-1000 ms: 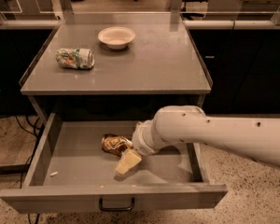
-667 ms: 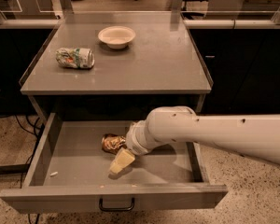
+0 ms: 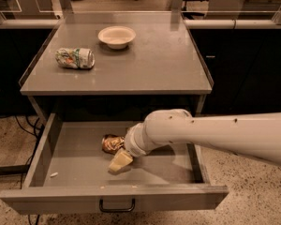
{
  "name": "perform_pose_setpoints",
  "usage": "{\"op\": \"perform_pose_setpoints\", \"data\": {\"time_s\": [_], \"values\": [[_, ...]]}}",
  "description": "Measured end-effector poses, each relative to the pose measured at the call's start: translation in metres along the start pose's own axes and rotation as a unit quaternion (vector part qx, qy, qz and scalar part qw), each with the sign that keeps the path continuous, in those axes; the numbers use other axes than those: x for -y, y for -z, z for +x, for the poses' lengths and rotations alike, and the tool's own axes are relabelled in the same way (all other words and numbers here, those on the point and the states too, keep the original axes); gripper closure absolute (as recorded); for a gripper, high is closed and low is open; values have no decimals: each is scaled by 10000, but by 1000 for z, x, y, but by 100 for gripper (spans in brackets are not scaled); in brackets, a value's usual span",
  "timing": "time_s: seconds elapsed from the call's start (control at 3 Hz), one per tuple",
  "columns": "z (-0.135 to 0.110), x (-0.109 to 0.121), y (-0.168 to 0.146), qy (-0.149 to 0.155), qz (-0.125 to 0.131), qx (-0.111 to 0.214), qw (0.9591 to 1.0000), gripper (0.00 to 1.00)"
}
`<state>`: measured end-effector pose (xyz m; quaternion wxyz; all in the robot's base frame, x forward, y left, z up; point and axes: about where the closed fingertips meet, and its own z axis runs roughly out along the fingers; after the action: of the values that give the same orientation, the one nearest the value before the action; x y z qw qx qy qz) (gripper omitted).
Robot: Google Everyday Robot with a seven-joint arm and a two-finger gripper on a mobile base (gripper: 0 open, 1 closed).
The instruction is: Pick orange can from top drawer and place on counter
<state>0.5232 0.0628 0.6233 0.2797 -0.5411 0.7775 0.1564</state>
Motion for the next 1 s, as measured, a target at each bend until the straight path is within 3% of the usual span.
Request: {"op": "perform_pose_setpoints", "data": {"time_s": [1.0], "values": [[0,0,0,1,0,0,10000,89]]}}
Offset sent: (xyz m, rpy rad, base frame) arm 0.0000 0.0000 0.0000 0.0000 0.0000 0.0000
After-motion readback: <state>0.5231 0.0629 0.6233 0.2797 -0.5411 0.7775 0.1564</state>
